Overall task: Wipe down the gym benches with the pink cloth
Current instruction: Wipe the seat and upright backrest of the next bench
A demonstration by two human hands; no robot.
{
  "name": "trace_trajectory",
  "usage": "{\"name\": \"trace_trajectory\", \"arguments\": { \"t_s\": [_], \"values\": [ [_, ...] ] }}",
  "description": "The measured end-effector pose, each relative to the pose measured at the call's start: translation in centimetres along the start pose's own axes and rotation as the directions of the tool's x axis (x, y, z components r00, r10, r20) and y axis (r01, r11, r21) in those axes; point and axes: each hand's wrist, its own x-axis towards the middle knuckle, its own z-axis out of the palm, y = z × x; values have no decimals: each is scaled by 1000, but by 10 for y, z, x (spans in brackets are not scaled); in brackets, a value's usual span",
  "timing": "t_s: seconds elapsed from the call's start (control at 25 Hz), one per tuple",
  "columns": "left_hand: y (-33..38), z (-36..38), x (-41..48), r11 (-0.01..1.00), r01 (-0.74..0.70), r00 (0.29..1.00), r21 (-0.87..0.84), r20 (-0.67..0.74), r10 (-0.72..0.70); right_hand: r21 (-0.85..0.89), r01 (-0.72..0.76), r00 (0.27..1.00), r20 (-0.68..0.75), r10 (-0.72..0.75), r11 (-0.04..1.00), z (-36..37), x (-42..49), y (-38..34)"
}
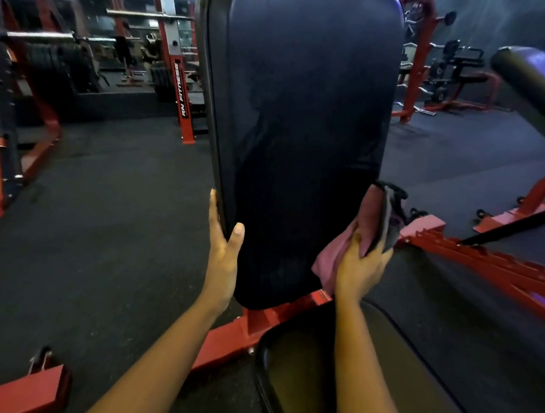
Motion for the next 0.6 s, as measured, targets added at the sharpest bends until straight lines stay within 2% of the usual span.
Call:
{"name": "trace_trajectory", "arguments": {
  "t_s": [0.16, 0.4, 0.52, 0.6],
  "values": [
    [4, -2, -2, 1000, -1, 1000, 2, 20, 1, 12, 86, 993, 77, -86, 996, 4, -93, 15],
    [9, -15, -8, 996, 58, 996, -62, 67, -54, -5, 72, 949, 307, -67, 997, 3, -184, 11],
    [18, -19, -16, 990, 129, 990, -51, 61, -126, 71, 264, 872, 408, -269, 962, -17, -198, 19],
    [25, -24, -18, 985, 171, 985, -31, 25, -170, 112, 319, 833, 441, -334, 941, -33, -187, 18]
  ]
}}
